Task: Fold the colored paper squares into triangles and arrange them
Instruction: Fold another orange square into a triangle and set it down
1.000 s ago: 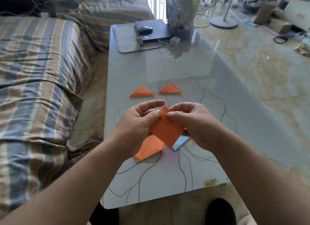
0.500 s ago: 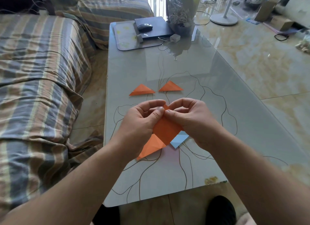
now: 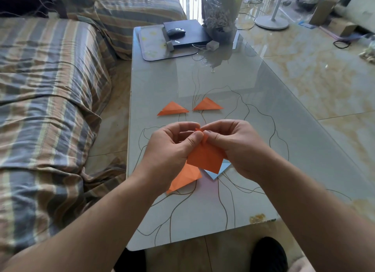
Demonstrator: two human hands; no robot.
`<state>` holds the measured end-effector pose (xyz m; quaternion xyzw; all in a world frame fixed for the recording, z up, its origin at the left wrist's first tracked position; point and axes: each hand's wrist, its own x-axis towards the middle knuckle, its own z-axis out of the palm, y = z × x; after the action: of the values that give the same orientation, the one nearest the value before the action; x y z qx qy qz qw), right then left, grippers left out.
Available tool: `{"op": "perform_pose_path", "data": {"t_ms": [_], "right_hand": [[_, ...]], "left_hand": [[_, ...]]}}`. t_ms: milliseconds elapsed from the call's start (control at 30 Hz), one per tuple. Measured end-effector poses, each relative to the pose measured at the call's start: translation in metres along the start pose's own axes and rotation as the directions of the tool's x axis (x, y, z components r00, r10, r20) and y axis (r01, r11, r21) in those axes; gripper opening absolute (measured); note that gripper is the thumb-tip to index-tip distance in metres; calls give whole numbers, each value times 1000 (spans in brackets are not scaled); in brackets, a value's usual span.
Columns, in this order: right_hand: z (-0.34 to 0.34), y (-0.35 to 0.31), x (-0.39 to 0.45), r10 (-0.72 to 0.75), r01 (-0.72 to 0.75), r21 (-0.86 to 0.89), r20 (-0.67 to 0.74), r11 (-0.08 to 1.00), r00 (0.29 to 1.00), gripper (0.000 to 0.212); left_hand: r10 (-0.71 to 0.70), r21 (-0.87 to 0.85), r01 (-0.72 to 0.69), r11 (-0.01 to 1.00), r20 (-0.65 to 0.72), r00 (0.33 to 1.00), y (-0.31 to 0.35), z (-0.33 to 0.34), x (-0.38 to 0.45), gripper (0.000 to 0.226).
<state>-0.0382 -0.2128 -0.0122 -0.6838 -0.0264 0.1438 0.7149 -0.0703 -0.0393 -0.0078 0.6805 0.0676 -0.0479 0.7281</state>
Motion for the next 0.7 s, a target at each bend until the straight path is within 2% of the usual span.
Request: {"op": "perform_pose_path", "data": {"t_ms": [100, 233, 533, 633, 700], "right_hand": [[1, -2, -1, -21, 21, 10, 17, 1000, 1000, 8], [1, -2, -1, -64, 64, 26, 4, 998, 998, 6], [3, -4, -3, -125, 126, 3, -32, 992, 992, 9], [3, -7, -6, -157, 155, -88, -16, 984, 987, 24], [4, -7, -7, -185, 179, -185, -12, 966, 983, 26]], "left_hand": [[-5, -19, 5, 1000, 1, 1000, 1, 0, -1, 37], [-20, -60, 19, 998, -12, 1000, 1, 1, -2, 34], [-158, -287, 143, 947, -28, 987, 3, 4, -1, 42], [-174, -329, 154, 932, -32, 984, 4, 4, -1, 43], [-180, -350, 158, 923, -33, 983, 5, 5, -2, 35]]}}
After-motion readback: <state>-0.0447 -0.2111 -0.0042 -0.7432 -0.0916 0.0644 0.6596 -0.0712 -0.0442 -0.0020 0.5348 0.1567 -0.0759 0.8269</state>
